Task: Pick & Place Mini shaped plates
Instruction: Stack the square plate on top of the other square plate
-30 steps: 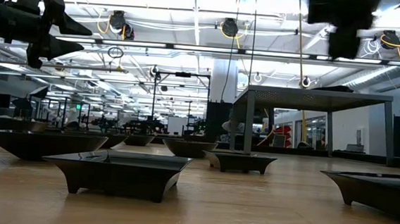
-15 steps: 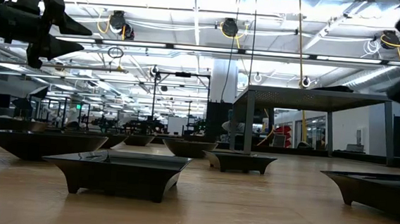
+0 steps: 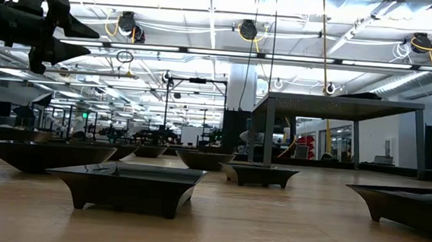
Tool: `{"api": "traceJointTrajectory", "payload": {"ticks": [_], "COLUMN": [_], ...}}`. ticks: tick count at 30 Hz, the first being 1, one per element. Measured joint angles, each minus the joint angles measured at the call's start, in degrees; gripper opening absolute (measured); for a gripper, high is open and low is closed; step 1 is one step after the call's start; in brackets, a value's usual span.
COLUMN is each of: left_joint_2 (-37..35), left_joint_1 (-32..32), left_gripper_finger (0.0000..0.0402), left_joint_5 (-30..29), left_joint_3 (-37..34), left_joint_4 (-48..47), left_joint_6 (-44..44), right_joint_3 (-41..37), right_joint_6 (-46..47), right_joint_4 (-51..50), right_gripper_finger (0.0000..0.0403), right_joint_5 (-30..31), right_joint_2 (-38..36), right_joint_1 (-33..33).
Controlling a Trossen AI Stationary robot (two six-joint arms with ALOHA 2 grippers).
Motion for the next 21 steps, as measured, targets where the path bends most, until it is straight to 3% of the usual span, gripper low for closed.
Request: {"api": "traceJointTrajectory", "payload": {"ticks": [8,15,21], "left_joint_2": [0.00,0.02,0.00], "left_joint_1": [0.00,0.02,0.00], "left_gripper_finger": [0.0230,0.0230,0.0230], "left_joint_5": [0.02,0.00,0.02], "left_joint_3": [-0.01,-0.02,-0.02], "left_joint_4": [0.02,0.00,0.00], "left_joint_6": [0.00,0.00,0.00], "right_joint_3": [0.13,0.11,-0.11], "right_joint_6": [-2.90,-7.70,-2.55], "right_joint_4": [1.90,2.21,3.13], "right_gripper_finger": [0.0087,0.0012,0.0003], "right_joint_5": [-0.36,0.04,-0.71], "right_joint_2": [4.02,4.15,2.14], "right_joint_1": [1.00,0.98,0.58]}}
